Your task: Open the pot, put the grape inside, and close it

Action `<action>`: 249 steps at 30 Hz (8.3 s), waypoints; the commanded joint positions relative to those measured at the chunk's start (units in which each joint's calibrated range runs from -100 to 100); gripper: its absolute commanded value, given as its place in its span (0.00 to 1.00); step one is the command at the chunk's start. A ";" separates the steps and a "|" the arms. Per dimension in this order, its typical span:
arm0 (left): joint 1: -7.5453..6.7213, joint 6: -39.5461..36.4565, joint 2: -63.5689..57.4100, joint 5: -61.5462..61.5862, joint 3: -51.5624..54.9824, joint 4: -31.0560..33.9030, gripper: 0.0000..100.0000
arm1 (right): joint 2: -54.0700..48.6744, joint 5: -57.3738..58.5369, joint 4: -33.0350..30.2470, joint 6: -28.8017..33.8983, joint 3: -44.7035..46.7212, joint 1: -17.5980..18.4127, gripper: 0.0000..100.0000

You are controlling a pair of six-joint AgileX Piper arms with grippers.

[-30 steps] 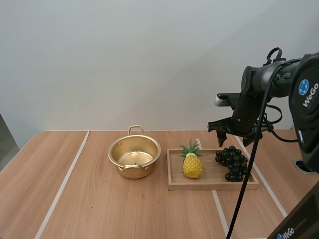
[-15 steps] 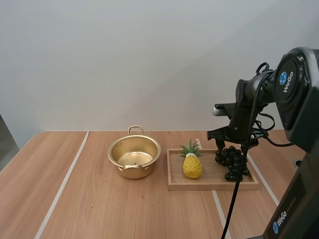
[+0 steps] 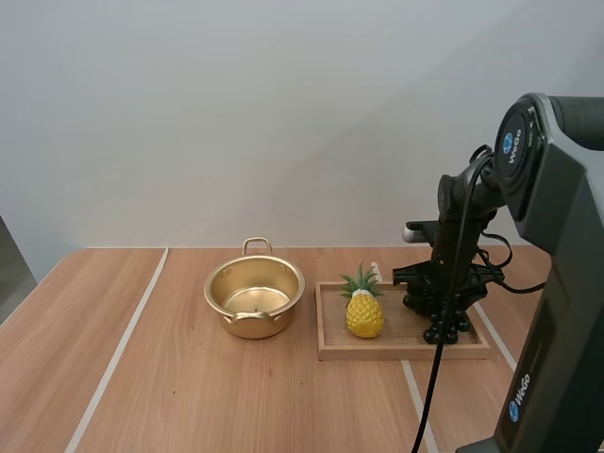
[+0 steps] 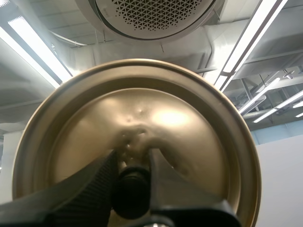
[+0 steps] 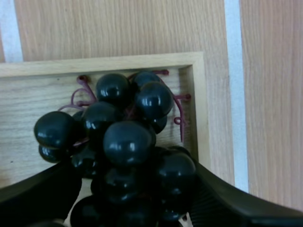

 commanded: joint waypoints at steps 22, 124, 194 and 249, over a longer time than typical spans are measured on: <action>0.12 0.26 0.04 1.25 -0.12 0.42 0.00 | -6.97 3.06 -2.41 0.75 0.00 -0.16 0.00; 0.12 2.53 0.04 9.23 -0.12 -0.50 0.00 | 0.21 -6.89 -4.36 -27.00 -15.38 32.29 0.00; 0.12 3.71 0.04 10.00 -0.12 -0.50 0.00 | 10.81 7.11 1.67 -21.64 -22.27 27.35 0.00; 0.12 3.71 0.04 10.00 -0.12 -0.50 0.00 | 13.93 3.13 7.14 -20.07 -22.27 27.35 1.00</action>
